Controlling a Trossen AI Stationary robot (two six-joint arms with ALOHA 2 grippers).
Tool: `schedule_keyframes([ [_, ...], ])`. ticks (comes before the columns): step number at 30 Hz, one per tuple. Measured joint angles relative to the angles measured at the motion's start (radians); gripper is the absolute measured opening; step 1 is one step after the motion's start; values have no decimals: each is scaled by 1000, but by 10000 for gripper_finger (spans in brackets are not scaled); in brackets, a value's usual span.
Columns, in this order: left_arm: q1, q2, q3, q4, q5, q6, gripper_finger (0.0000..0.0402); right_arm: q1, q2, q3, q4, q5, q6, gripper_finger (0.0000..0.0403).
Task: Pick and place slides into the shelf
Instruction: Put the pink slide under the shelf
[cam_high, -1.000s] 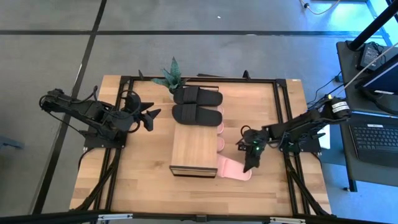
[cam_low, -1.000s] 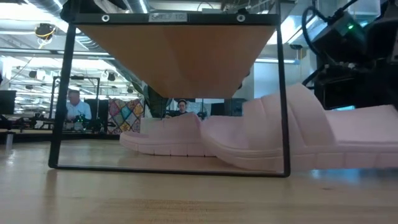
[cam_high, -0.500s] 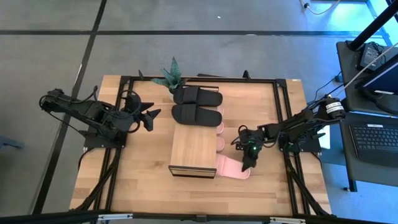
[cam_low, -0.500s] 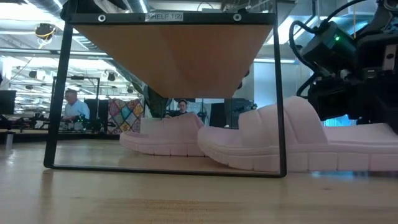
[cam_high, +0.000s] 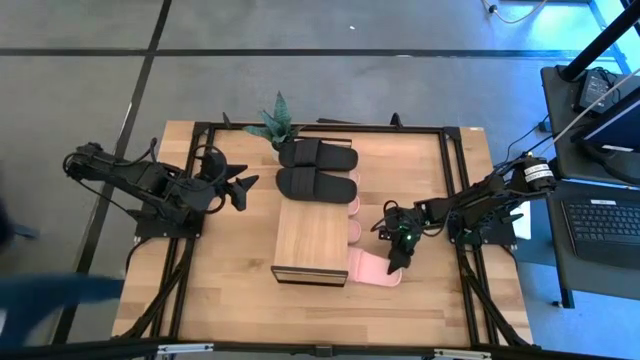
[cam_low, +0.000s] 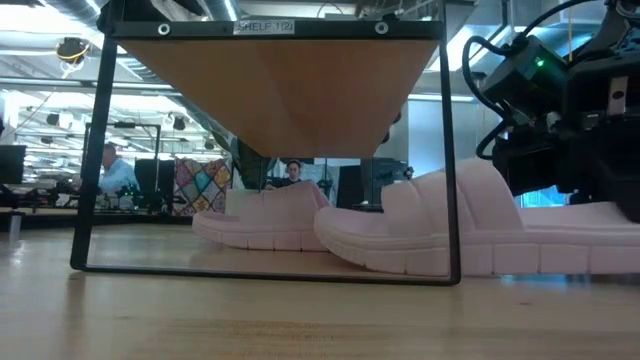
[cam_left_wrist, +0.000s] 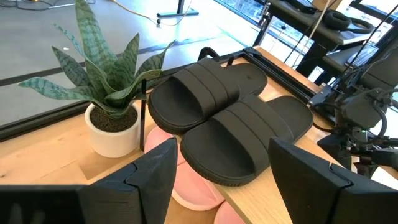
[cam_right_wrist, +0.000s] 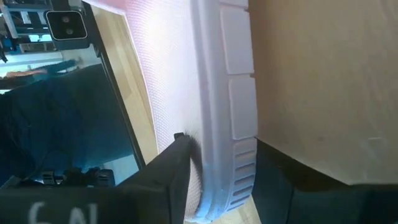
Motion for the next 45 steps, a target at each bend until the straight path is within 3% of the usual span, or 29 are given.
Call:
schedule_keyframes([
  [12,0,0,0,-2,0,8,242,0,0,0,0,1,41,253],
  [23,0,0,0,-6,6,8,242,-16,-25,0,-51,25,141,259],
  [34,0,0,0,-8,8,8,242,-56,-295,1,-296,172,103,259],
  [37,0,0,0,-25,7,9,242,-46,-382,56,-462,260,45,259],
  [40,0,0,0,-30,-1,13,242,-12,-444,174,-739,387,4,259],
  [43,0,0,0,-26,-3,20,242,34,-458,301,-1035,491,158,259],
  [45,0,0,0,-22,1,19,242,75,-458,360,-1133,512,326,259],
])
